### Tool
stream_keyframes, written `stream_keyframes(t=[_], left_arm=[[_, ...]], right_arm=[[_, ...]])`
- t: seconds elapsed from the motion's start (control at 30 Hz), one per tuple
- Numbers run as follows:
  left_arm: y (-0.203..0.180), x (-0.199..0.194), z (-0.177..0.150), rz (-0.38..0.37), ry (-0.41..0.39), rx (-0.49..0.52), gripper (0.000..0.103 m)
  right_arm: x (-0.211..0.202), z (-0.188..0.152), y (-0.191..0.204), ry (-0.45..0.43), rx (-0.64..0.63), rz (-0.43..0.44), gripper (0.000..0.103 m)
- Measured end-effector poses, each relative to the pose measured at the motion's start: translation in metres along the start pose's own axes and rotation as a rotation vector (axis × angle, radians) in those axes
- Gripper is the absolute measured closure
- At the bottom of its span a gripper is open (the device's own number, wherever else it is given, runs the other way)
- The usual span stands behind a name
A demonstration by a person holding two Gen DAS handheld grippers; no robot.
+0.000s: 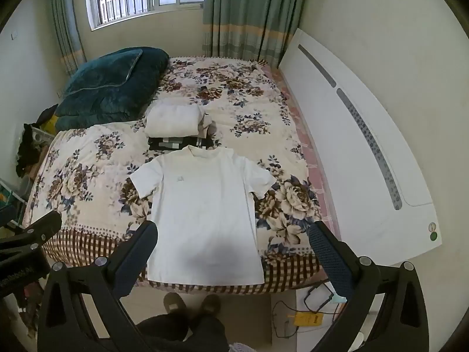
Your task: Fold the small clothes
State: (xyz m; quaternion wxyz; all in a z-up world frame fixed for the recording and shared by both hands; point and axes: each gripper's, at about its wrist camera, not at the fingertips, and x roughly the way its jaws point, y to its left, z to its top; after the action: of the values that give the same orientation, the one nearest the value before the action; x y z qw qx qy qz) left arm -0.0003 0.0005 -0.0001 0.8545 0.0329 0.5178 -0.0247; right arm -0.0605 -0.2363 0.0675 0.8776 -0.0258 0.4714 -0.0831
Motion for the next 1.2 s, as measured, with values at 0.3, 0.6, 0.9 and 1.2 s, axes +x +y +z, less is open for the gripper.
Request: stream_keyframes(t=[0.3,0.6,0.9,1.2], left_arm=[[0.001,0.0,0.0,-0.001,0.009,-0.001,0.0],[0.003,-0.003,0.014,-0.003,0.004,-0.005,0.0],[0.002,-0.006,0.018,0.003,-0.006,0.005,0.0],[0.002,-0.009,0.019,0.001,-0.006,0.007,0.0]], right_arm=[[0.0,-0.001,-0.002,-0.004,0.004,-0.002,0.0],[-0.004,0.006,0.001,-0.005,0.001,-0.001,0.0],[-0.009,0.01,0.006,-0.009,0.0,0.002,0.0],[-0.01,0.011,0.007,-0.011,0.001,0.004,0.0]])
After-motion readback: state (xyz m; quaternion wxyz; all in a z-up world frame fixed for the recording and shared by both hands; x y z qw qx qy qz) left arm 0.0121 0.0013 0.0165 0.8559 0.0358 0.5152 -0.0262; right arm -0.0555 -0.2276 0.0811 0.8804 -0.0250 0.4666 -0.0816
